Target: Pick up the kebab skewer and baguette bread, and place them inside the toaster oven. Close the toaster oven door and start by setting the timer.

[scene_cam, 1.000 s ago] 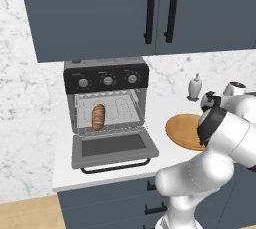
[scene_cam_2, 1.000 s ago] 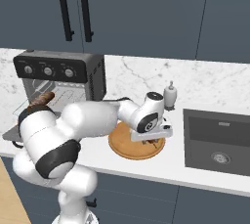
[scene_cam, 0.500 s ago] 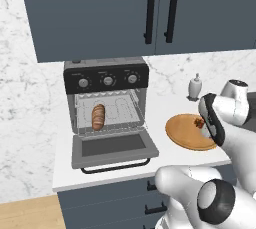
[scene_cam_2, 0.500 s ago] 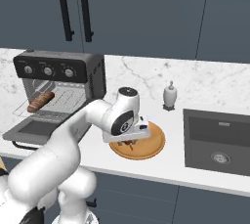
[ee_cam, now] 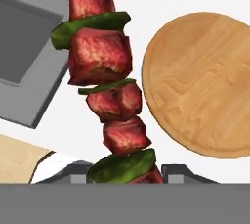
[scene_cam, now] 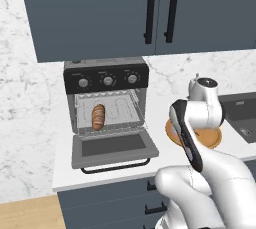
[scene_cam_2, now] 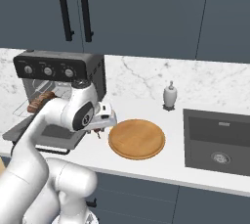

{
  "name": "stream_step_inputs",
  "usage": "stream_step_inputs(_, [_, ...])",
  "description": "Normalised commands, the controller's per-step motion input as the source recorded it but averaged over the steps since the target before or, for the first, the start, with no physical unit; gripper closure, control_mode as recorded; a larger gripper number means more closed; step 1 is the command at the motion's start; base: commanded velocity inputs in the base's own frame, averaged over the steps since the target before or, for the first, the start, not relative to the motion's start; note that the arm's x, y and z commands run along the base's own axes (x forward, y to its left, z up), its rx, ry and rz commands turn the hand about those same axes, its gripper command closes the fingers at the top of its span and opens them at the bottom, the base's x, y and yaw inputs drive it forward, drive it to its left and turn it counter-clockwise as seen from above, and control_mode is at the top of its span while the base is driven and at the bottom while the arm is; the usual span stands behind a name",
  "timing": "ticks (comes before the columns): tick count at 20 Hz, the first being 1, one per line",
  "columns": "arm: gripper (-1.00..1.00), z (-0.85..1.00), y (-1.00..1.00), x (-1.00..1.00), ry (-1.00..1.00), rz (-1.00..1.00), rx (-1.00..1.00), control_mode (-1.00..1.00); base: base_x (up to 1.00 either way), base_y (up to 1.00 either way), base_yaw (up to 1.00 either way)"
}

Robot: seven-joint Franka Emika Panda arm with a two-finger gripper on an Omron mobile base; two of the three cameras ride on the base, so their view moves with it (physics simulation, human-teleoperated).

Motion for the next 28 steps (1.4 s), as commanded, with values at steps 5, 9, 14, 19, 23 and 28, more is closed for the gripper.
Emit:
stream_step_inputs(5, [1.00, 0.50, 0.81, 0.44, 0.00, -0.03, 0.01, -1.00, 0.00, 0.00, 0.00])
stream_step_inputs(9, [1.00, 0.06, 0.75, 0.33, 0.00, -0.07, 0.11, -1.00, 0.00, 0.00, 0.00])
stream_step_inputs(14, [1.00, 0.00, 0.56, 0.23, 0.00, -0.16, 0.16, -1.00, 0.00, 0.00, 0.00])
stream_step_inputs(19, [1.00, 0.00, 0.45, 0.12, -0.07, -0.18, 0.05, -1.00, 0.00, 0.00, 0.00])
stream_step_inputs(23, [1.00, 0.00, 0.49, 0.14, -0.07, -0.19, 0.00, -1.00, 0.00, 0.00, 0.00])
stream_step_inputs(28, [1.00, 0.00, 0.16, 0.22, -0.03, -0.17, 0.00, -1.00, 0.00, 0.00, 0.00])
